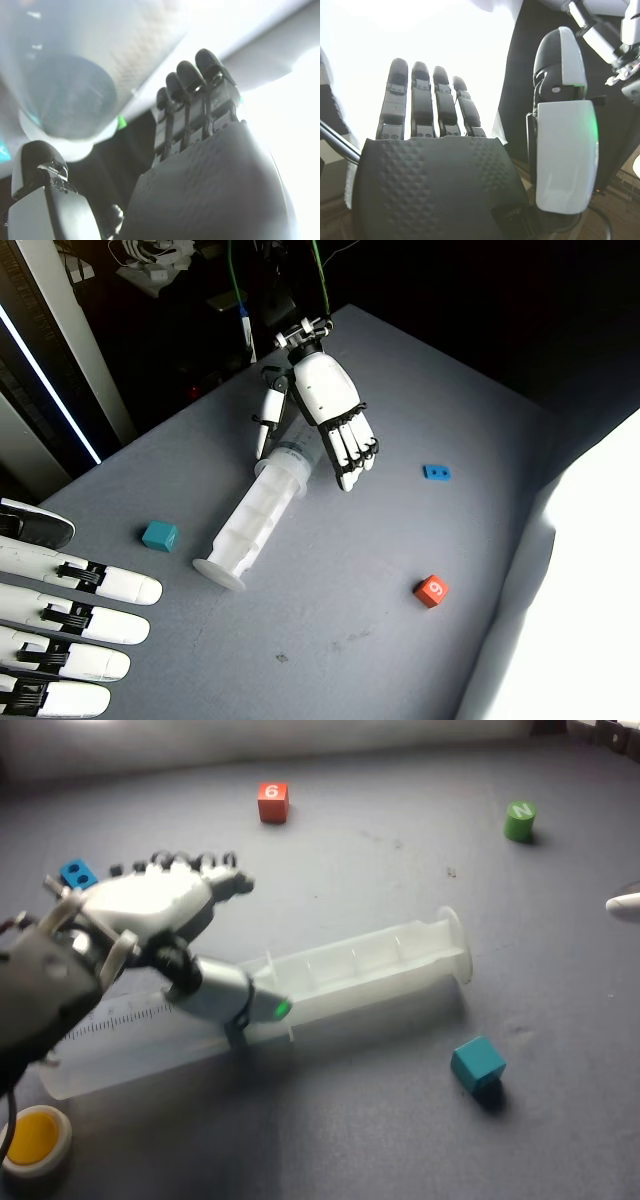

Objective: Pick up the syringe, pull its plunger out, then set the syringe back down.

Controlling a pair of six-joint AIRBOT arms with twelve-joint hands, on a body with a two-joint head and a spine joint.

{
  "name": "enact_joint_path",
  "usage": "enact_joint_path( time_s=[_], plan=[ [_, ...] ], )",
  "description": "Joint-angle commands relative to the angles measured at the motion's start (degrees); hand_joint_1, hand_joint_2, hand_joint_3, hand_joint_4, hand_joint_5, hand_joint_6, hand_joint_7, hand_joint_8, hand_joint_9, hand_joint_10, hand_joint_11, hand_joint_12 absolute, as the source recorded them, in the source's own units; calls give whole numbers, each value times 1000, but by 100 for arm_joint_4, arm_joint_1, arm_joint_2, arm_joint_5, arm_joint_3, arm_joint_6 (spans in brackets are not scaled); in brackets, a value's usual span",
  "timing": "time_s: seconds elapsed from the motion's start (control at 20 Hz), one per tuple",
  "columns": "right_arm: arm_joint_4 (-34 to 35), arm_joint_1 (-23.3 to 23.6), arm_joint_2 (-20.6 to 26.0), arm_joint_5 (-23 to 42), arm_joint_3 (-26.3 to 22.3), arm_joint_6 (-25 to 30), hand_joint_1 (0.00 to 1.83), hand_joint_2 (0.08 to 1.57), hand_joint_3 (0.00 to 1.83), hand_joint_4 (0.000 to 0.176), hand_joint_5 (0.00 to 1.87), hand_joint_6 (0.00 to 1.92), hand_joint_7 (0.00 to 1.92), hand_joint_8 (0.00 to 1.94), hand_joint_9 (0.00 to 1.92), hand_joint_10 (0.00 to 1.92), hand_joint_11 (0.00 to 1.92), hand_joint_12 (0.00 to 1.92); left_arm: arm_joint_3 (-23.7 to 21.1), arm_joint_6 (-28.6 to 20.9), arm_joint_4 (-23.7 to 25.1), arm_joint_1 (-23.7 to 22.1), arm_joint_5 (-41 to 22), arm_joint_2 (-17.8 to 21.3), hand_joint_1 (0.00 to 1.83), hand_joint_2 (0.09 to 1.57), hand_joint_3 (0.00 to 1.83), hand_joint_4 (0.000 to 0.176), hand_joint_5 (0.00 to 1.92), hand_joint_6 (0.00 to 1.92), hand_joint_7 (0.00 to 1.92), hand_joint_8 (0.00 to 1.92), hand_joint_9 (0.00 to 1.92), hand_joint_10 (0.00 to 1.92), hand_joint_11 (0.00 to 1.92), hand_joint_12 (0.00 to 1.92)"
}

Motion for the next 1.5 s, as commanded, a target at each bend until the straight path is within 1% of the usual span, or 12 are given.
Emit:
enact_joint_path(
  time_s=[0.0,0.3,0.35,0.4,0.45,0.5,0.6,0.7,0.8,0.85,0.95,1.45],
  plan=[
    [-44,84,28,718,-5,3,885,971,0,0,82,6,141,4,136,7,0,363,26,155,283,-210,-165,49,598,923,0,0,126,169,129,474,1,752,0,448],
    [-44,84,28,710,-13,3,858,960,0,0,114,13,189,13,186,17,0,491,-237,1441,-197,-1400,911,418,522,934,2,0,33,405,10,773,0,900,0,518],
    [-44,84,28,711,-17,3,803,934,0,0,257,32,363,47,340,73,0,834,-311,1575,-283,-1544,1024,472,627,959,0,0,6,1251,1,1442,0,1600,0,1630],
    [-44,83,28,711,-25,3,790,934,0,0,395,87,497,143,473,217,0,1334,-404,1700,-365,-1667,1107,527,800,947,0,0,0,1787,21,1825,63,1857,48,1863],
    [-45,83,28,711,-31,3,798,923,0,0,223,1067,162,1434,121,1538,0,1804,-490,1761,-434,-1766,1181,572,860,972,3,0,145,1894,192,1902,213,1908,256,1909],
    [-45,83,28,711,-37,3,755,931,0,12,205,1750,87,1840,176,1844,231,1898,-590,1764,-448,-1871,1286,634,548,1116,22,0,797,1916,850,1917,789,1918,745,1919],
    [-45,84,28,711,-39,3,541,1008,4,52,989,1914,1072,1937,1096,1918,1232,1920,-730,1788,-448,-2017,1452,738,238,1180,15,0,1380,1920,1501,1921,1481,1921,1380,1921],
    [-45,84,28,711,-39,2,269,1135,7,0,1613,1921,1669,1941,1696,1921,1779,1921,-862,1803,-445,-2142,1578,853,332,1307,12,121,1429,1909,1583,1921,1608,1921,1543,1921],
    [-45,83,28,711,-40,2,377,1276,20,0,1683,1921,1750,1941,1802,1921,1885,1921,-899,1803,-382,-2311,1747,909,818,1440,23,168,1355,1921,1581,1921,1665,1921,1703,1921],
    [-45,83,28,711,-40,2,856,1370,29,0,1593,1921,1703,1941,1772,1921,1876,1921,-881,1803,-349,-2387,1848,910,982,1432,13,174,1372,1921,1532,1921,1624,1921,1654,1921],
    [-45,84,28,711,-40,2,1141,1386,12,0,1554,1921,1667,1941,1743,1921,1854,1921,-850,1803,-310,-2519,1975,910,880,1464,25,176,1313,1921,1497,1921,1577,1921,1559,1921],
    [-53,85,26,711,-53,2,1058,1408,3,0,1468,1921,1596,1941,1647,1921,1729,1921,-763,1802,-273,-2836,2163,918,727,1522,13,176,1371,1921,1542,1921,1610,1921,1617,1921]
  ],
)
